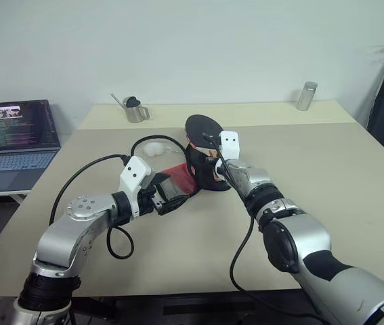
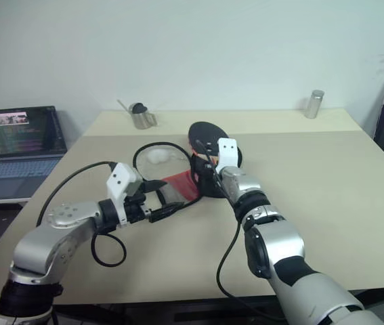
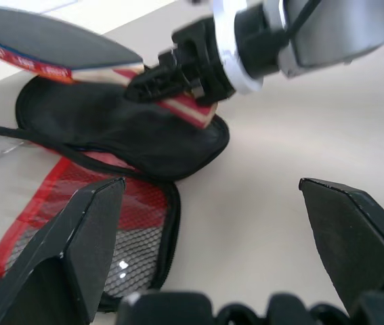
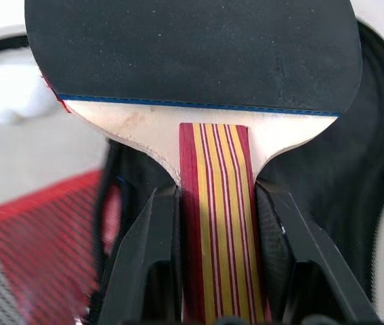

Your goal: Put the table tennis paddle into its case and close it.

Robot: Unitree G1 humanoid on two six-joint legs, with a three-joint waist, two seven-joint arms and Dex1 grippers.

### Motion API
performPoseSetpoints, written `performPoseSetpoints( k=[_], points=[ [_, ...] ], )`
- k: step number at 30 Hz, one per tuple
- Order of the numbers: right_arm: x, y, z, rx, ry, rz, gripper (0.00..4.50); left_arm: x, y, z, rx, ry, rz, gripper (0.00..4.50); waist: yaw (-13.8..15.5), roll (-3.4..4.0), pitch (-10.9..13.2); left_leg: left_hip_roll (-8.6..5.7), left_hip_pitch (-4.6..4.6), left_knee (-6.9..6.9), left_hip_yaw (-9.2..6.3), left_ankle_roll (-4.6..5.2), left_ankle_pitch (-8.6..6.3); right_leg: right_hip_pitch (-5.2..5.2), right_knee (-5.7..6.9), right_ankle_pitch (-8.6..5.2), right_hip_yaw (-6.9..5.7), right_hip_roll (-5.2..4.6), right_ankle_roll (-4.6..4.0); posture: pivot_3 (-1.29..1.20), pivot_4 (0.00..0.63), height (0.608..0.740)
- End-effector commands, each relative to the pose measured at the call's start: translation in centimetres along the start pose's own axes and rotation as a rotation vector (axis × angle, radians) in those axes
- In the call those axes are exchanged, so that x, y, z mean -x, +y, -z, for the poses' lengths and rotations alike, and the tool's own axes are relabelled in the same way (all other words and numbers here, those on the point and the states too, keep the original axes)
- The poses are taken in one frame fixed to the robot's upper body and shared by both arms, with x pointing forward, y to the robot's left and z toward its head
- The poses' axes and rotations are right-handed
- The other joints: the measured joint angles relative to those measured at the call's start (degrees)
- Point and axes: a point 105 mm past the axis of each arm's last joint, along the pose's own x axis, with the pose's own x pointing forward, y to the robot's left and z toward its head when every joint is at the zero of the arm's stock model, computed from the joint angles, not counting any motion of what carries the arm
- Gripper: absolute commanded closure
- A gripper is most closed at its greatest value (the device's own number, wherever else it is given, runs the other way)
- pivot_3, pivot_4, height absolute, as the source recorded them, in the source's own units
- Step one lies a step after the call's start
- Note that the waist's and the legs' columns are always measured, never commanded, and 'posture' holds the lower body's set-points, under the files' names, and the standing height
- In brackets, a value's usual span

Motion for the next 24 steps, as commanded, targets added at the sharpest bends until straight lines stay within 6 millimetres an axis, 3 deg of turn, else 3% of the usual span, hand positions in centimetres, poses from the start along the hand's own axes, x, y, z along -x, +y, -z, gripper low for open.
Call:
performPoseSetpoints(
  k=[1,9,24],
  points=[
    [0.2,2.3,-2.7,0.006,-0.094,-0.063,3.38,0.8,0.0,-1.3,-0.041,-0.026,-0.026,0.0,-0.34,0.0,0.0,0.01,0.03,-0.02,0.03,0.0,0.0,0.0,0.01,0.0,0.02,0.01,0.0,0.0,0.15,0.74],
    [-0.1,2.3,-1.1,-0.002,-0.057,-0.054,3.38,1.5,-0.1,-1.2,-0.04,-0.013,-0.051,0.0,-0.49,0.0,0.0,0.02,0.06,-0.09,0.04,0.0,0.0,-0.01,0.0,-0.01,0.05,0.02,-0.01,0.0,0.15,0.74],
    [-0.1,1.3,-1.0,-0.027,-0.064,0.042,3.38,1.9,-0.4,-1.0,-0.037,0.005,-0.072,0.0,-0.43,0.0,0.0,0.03,0.09,-0.17,0.06,-0.01,0.01,-0.01,-0.02,-0.01,0.06,0.02,-0.02,0.0,0.15,0.74]
  ],
)
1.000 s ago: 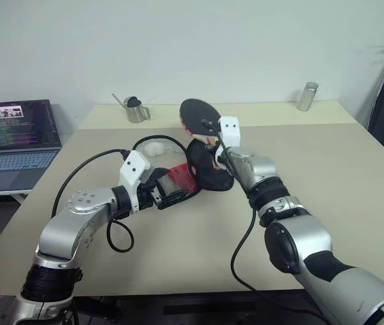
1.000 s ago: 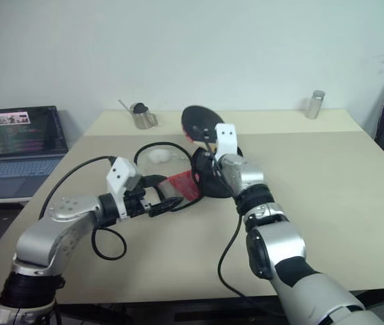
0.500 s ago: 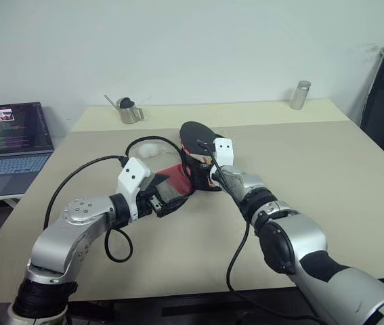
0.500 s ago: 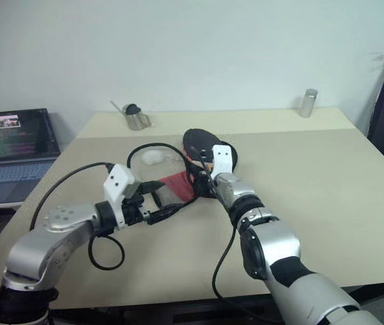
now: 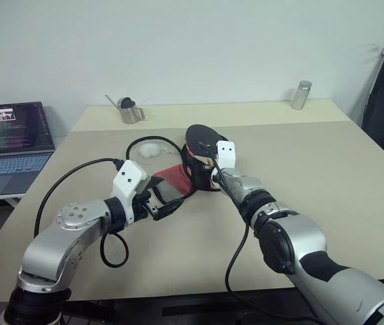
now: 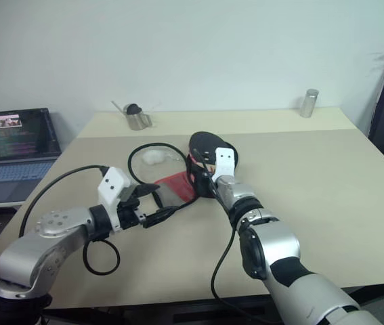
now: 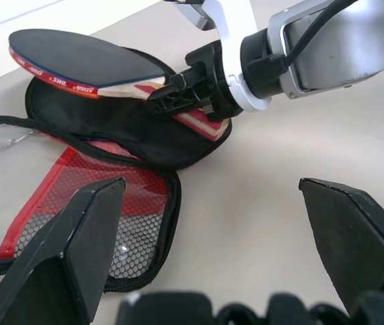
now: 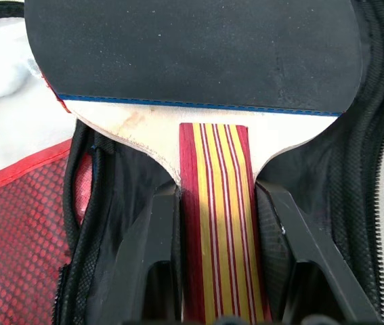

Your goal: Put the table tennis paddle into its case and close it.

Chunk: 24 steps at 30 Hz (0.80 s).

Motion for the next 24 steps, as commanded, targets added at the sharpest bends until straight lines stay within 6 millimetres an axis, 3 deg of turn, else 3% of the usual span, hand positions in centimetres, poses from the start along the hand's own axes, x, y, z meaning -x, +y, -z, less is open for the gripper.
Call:
performPoseSetpoints(
  k=[1,6,16,20,24],
  points=[
    [0.3,0.9,-2.6,0.003,-0.087,-0.003,3.38,0.5,-0.1,-1.3,-0.039,-0.038,-0.008,0.0,-0.01,0.0,0.0,0.0,0.0,-0.01,0.01,0.0,0.0,0.0,-0.01,0.0,0.01,0.0,0.0,0.0,0.15,0.74],
    [0.2,0.4,-1.6,-0.004,-0.062,0.02,3.38,0.6,-0.2,-1.3,-0.04,-0.038,-0.009,0.0,0.0,0.0,0.0,0.0,0.01,-0.06,0.0,0.0,0.0,0.0,-0.04,0.0,0.0,0.0,0.0,0.0,0.15,0.74],
    [0.1,0.6,-1.4,-0.036,-0.056,0.004,0.04,0.5,-0.3,-1.4,-0.042,-0.04,-0.012,0.0,-0.01,0.0,0.0,0.0,0.07,-0.12,0.02,-0.01,0.01,0.01,-0.04,-0.01,0.02,0.0,-0.01,0.0,0.15,0.74],
    [0.2,1.1,-2.2,-0.038,-0.077,-0.029,0.04,0.5,-0.2,-1.5,-0.042,-0.042,-0.019,0.0,0.0,0.0,0.0,0.0,0.07,-0.12,0.02,-0.01,0.01,0.01,-0.04,-0.01,0.02,0.0,-0.01,0.0,0.15,0.74],
    [0.5,1.1,-4.0,-0.009,-0.115,-0.061,0.04,0.4,1.6,-1.4,-0.023,-0.042,-0.101,0.0,0.0,0.0,0.0,0.0,0.07,-0.13,0.02,-0.01,0.01,0.01,-0.04,-0.01,0.01,0.01,-0.01,0.0,0.15,0.74]
  ],
)
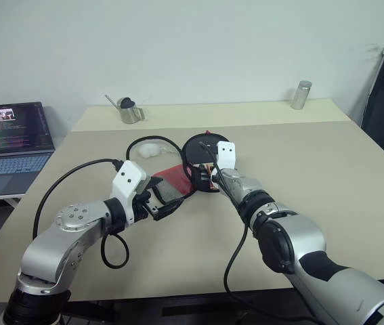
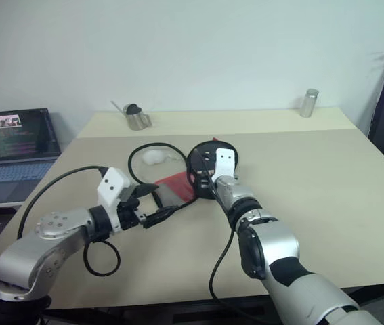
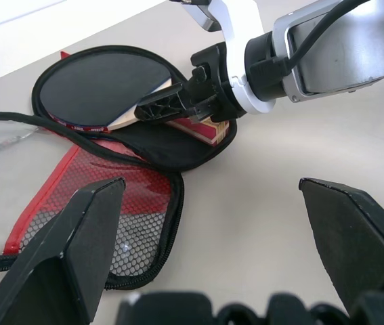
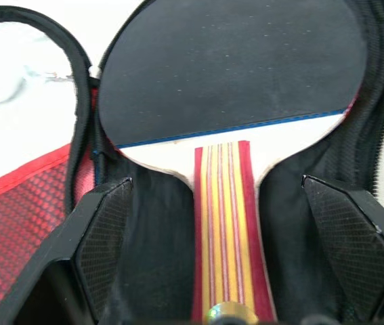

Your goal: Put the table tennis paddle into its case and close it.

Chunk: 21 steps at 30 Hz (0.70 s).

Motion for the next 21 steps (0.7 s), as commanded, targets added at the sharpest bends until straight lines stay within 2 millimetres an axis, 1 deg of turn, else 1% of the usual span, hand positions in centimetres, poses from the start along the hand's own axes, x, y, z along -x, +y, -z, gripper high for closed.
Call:
performPoseSetpoints(
  k=[1,3,4,6,7,9,11,12,14,18,19,20,21],
  points=[
    [0.6,0.7,-4.5,0.038,-0.109,-0.05,0.04,0.3,2.4,-1.3,-0.017,-0.04,-0.124,0.0,0.1,0.0,0.0,0.0,0.0,0.0,0.0,0.0,0.0,0.0,0.0,0.0,0.0,0.0,0.0,0.0,0.15,0.74],
    [0.9,0.3,-5.7,0.088,-0.125,-0.067,0.04,0.1,3.8,-1.4,0.0,-0.044,-0.202,0.0,0.28,0.0,0.0,-0.01,0.0,0.01,-0.02,-0.01,0.01,0.01,0.0,0.0,-0.03,0.0,0.0,0.0,0.15,0.74],
    [1.2,0.2,-6.4,0.102,-0.122,-0.106,0.04,-0.1,4.8,-1.3,0.028,-0.044,-0.247,0.0,0.36,0.0,0.0,-0.01,0.0,0.0,-0.02,-0.01,0.01,0.01,0.01,0.0,-0.02,0.0,0.0,0.0,0.15,0.74],
    [1.9,-0.9,-7.7,0.14,-0.122,-0.147,0.04,-0.4,6.0,-1.3,0.074,-0.048,-0.306,0.0,0.47,0.0,0.0,-0.02,0.0,0.01,-0.03,-0.01,0.01,0.02,0.0,0.0,-0.04,0.0,0.0,0.0,0.15,0.74],
    [2.3,-1.5,-8.2,0.165,-0.123,-0.172,0.04,-0.5,6.6,-1.2,0.103,-0.05,-0.332,0.0,0.56,0.0,0.0,-0.02,0.0,0.01,-0.03,-0.01,0.01,0.03,-0.01,0.0,-0.04,0.0,0.0,0.0,0.15,0.74],
    [4.0,-2.4,-9.0,0.222,-0.128,-0.266,0.04,-0.6,7.9,-0.4,0.15,-0.026,-0.385,0.0,0.73,-0.03,-0.02,-0.02,-0.04,0.0,-0.04,-0.01,0.01,0.02,-0.06,0.0,-0.06,-0.01,0.01,0.0,0.15,0.74],
    [5.9,-2.5,-8.6,0.308,-0.107,-0.381,0.04,-0.5,8.9,0.7,0.172,0.016,-0.419,0.0,0.86,-0.04,-0.02,-0.02,-0.09,-0.03,-0.1,0.0,0.0,0.04,-0.17,-0.01,-0.12,-0.01,0.03,0.0,0.15,0.74],
    [6.9,-2.8,-8.2,0.376,-0.096,-0.423,0.04,-0.4,9.5,1.6,0.18,0.061,-0.445,0.0,0.86,-0.04,-0.02,-0.02,-0.09,-0.06,-0.08,0.01,-0.01,0.02,-0.18,-0.01,-0.11,-0.02,0.03,0.0,0.15,0.74],
    [8.7,-3.7,-7.1,0.495,-0.065,-0.494,0.04,0.0,10.6,3.0,0.204,0.127,-0.499,0.0,0.83,-0.04,-0.02,-0.02,-0.11,-0.12,-0.1,0.01,-0.01,0.01,-0.23,-0.02,-0.14,-0.02,0.05,0.0,0.15,0.74],
    [11.3,-4.3,-5.7,0.651,-0.054,-0.632,0.04,0.4,12.3,4.9,0.262,0.202,-0.558,0.0,0.49,-0.05,-0.02,-0.01,-0.14,-0.11,0.06,0.01,-0.01,-0.15,-0.15,-0.03,-0.13,-0.02,0.06,0.0,0.15,0.74],
    [12.0,-4.2,-5.7,0.698,-0.074,-0.673,0.0,0.2,12.5,5.2,0.263,0.217,-0.559,0.37,0.55,-0.07,0.0,-0.01,-0.12,-0.09,0.07,0.0,-0.01,-0.17,-0.08,-0.03,-0.14,-0.02,0.06,0.0,0.15,0.74],
    [12.6,-4.3,-5.6,0.727,-0.082,-0.707,0.0,-0.4,12.5,5.3,0.257,0.23,-0.551,0.54,0.6,-0.07,0.0,-0.01,-0.12,-0.06,0.07,0.0,0.0,-0.17,-0.04,-0.03,-0.15,-0.02,0.06,0.0,0.15,0.74],
    [13.1,-4.4,-5.6,0.744,-0.087,-0.729,0.0,-0.7,12.5,5.5,0.252,0.238,-0.546,0.92,0.75,-0.08,0.0,-0.01,-0.1,-0.05,0.06,-0.01,0.0,-0.16,-0.01,-0.02,-0.16,-0.02,0.06,0.0,0.15,0.74]
  ],
)
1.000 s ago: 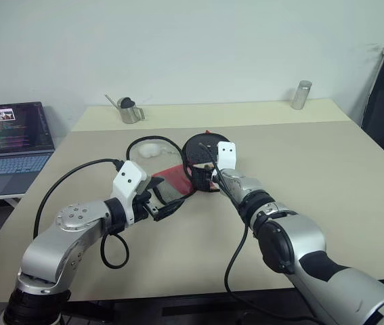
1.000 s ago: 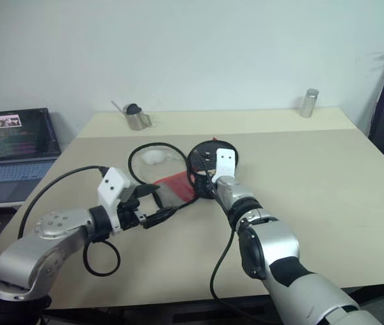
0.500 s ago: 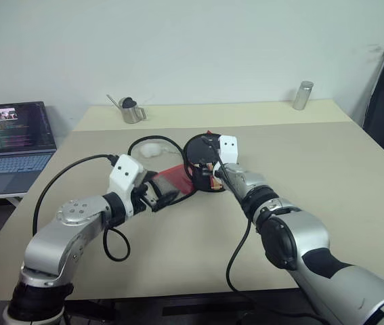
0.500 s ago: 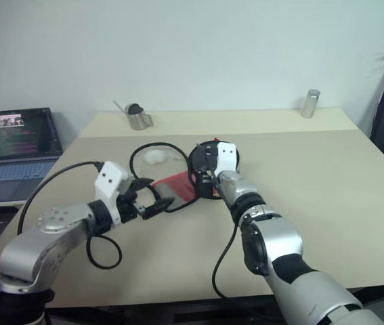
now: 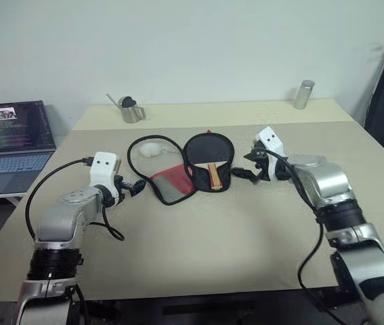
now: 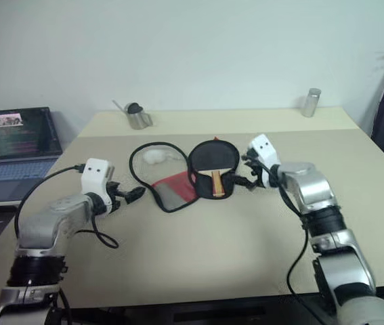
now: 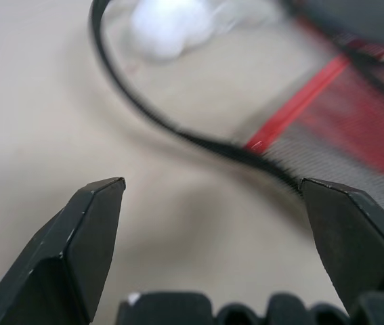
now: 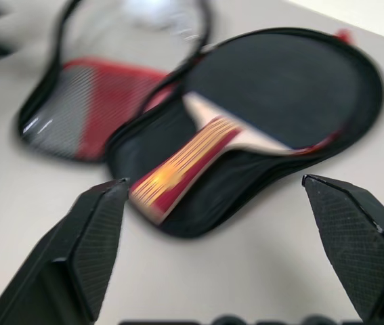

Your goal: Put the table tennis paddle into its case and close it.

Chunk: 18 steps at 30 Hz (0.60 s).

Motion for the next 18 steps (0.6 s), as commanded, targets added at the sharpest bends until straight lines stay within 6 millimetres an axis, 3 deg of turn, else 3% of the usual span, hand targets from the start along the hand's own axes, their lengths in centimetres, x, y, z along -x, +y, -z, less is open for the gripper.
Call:
performPoseSetpoints(
  k=[1,10,15,18],
  points=[
    [1.3,1.5,-2.6,0.14,-0.095,-0.104,0.0,-0.7,-0.1,-1.2,-0.039,-0.016,-0.009,1.29,0.18,-0.01,0.0,-0.01,0.01,0.03,-0.01,0.0,0.0,0.01,0.02,0.0,-0.02,-0.01,0.0,0.0,0.15,0.74],
    [2.3,2.1,-2.9,0.176,-0.122,-0.093,0.0,-2.9,-2.2,-1.2,-0.038,0.01,0.032,4.48,1.28,-0.07,-0.01,-0.02,0.01,0.08,-0.1,-0.02,0.0,0.12,-0.1,0.0,0.0,-0.04,0.0,0.0,0.15,0.74],
    [2.5,2.0,-2.9,0.177,-0.123,-0.059,0.0,-3.8,-3.1,-0.6,-0.039,0.043,0.034,4.48,1.42,-0.07,-0.01,-0.05,-0.02,0.08,-0.11,-0.02,0.0,0.13,-0.13,0.01,-0.02,-0.07,0.0,0.0,0.15,0.74],
    [2.7,1.8,-3.1,0.173,-0.13,-0.039,0.0,-4.2,-4.6,-1.0,-0.04,0.025,0.086,4.48,1.44,-0.08,-0.01,-0.05,-0.01,0.09,-0.12,-0.02,0.0,0.13,-0.11,0.0,-0.03,-0.07,0.0,0.0,0.15,0.74]
  ],
)
